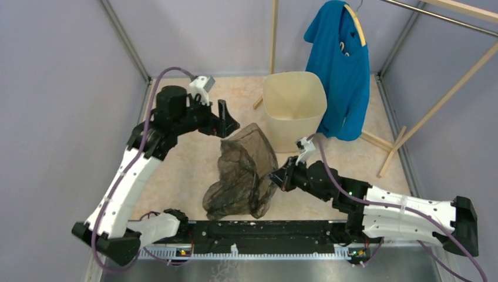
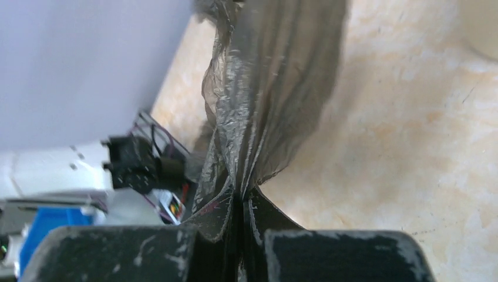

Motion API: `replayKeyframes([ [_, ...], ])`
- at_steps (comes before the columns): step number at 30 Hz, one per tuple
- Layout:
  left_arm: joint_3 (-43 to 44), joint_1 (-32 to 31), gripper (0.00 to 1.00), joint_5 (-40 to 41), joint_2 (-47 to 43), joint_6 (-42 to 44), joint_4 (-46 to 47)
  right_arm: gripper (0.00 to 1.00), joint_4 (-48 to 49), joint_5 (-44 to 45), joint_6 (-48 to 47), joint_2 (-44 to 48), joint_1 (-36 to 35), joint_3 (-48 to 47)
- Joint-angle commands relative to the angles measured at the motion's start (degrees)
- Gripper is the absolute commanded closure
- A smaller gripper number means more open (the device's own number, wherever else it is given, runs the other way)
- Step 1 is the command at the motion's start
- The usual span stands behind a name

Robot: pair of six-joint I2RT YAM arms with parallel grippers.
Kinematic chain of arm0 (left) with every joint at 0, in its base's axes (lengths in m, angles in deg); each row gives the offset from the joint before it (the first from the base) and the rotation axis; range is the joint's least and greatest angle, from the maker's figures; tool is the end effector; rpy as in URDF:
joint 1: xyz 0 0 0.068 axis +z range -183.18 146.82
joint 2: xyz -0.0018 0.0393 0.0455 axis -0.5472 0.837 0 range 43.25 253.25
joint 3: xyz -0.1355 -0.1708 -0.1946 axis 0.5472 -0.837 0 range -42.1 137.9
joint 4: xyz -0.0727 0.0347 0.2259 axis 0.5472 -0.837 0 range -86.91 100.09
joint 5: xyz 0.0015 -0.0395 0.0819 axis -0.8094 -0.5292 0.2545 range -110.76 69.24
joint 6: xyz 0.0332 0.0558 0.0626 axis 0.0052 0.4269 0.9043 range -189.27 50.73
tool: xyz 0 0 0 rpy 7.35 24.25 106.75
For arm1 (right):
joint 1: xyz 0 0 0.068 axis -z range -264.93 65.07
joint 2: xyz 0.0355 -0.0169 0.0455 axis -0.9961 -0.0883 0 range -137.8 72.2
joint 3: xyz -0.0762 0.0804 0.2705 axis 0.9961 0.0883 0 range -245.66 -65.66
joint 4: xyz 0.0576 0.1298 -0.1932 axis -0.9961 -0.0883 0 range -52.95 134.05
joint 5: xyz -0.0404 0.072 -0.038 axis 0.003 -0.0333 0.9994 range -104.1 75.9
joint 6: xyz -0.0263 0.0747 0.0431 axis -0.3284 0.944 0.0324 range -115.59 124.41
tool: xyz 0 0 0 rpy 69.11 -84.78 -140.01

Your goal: Put the trash bags into the trash bin

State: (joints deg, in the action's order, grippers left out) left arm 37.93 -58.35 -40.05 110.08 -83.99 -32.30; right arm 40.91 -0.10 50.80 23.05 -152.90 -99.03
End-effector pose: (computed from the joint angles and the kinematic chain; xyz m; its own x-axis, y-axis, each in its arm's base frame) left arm 0.2072 -0.1268 0.4105 -0.5953 0.0149 -0.8034 0.5286 0.7603 -0.3775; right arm 0.0960 0.1853 0.2764 -0.6729 0.2098 -0.7093 -0.4731 0.6151 0.6308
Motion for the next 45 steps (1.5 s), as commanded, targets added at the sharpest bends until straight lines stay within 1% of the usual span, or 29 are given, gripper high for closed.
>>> replayKeyframes([
  [1,-0.3,0.1,0.03,0.3,-11.3,-2.3,2.2,1.0,3.3,11.4,4.2,4.3,0.5,-0.9],
  [4,-4.8,0.2,0.05,-3.9,-15.1,-3.9,0.3,1.0,3.4,12.2,1.7,3.2,1.2,-2.6],
  [6,-8.7,0.2,0.07,-9.1,-16.5,-5.5,-0.1,1.0,4.7,11.0,-2.1,1.2,1.5,-4.6],
  [9,-15.5,0.1,0.08,-15.7,-17.6,-9.8,3.5,1.0,5.5,8.3,-6.9,-2.5,1.5,-8.2],
  [12,-20.4,0.1,0.05,-17.8,-17.0,-13.3,8.3,1.0,6.3,5.4,-9.9,-5.3,1.5,-10.2],
  [14,-22.1,0.1,0.04,-16.0,-15.7,-14.3,10.5,1.0,6.5,3.6,-10.9,-6.2,1.5,-10.7],
  [18,-23.8,-0.5,0.05,-9.7,-11.2,-16.2,11.2,1.0,7.3,2.3,-11.0,-6.3,1.5,-9.8],
  [21,-24.3,-1.5,0.05,-8.9,-7.9,-17.5,13.6,1.0,7.7,1.3,-11.1,-6.7,1.5,-9.3],
  [25,-25.1,-4.0,0.02,-7.2,-5.5,-18.6,18.2,1.0,6.8,0.1,-12.3,-8.4,1.6,-9.9],
  [28,-24.8,-7.1,0.02,-1.7,-2.9,-16.8,19.2,1.0,5.9,-1.5,-13.5,-10.2,1.5,-11.3],
  [30,-24.1,-8.3,0.07,3.8,-1.1,-14.9,17.5,1.0,6.0,-2.4,-14.1,-11.2,1.5,-12.0],
  [34,-24.0,-8.4,0.25,11.1,1.3,-10.5,13.3,1.0,5.9,-3.0,-14.0,-13.4,1.6,-12.8],
  [36,-23.9,-8.4,0.36,12.7,2.1,-9.4,11.5,1.0,6.4,-3.5,-14.0,-14.3,1.5,-13.0],
  [38,-23.1,-8.4,0.52,15.9,2.3,-9.5,8.7,1.0,7.3,-4.0,-13.9,-14.9,1.5,-13.0],
  [42,-22.4,-8.4,0.82,26.5,-0.8,-7.9,6.0,1.0,6.7,-3.1,-13.9,-17.3,1.5,-13.8],
  [45,-22.9,-8.2,0.96,33.6,-3.7,-5.9,4.8,1.0,3.5,1.4,-14.1,-21.9,1.5,-16.4],
])
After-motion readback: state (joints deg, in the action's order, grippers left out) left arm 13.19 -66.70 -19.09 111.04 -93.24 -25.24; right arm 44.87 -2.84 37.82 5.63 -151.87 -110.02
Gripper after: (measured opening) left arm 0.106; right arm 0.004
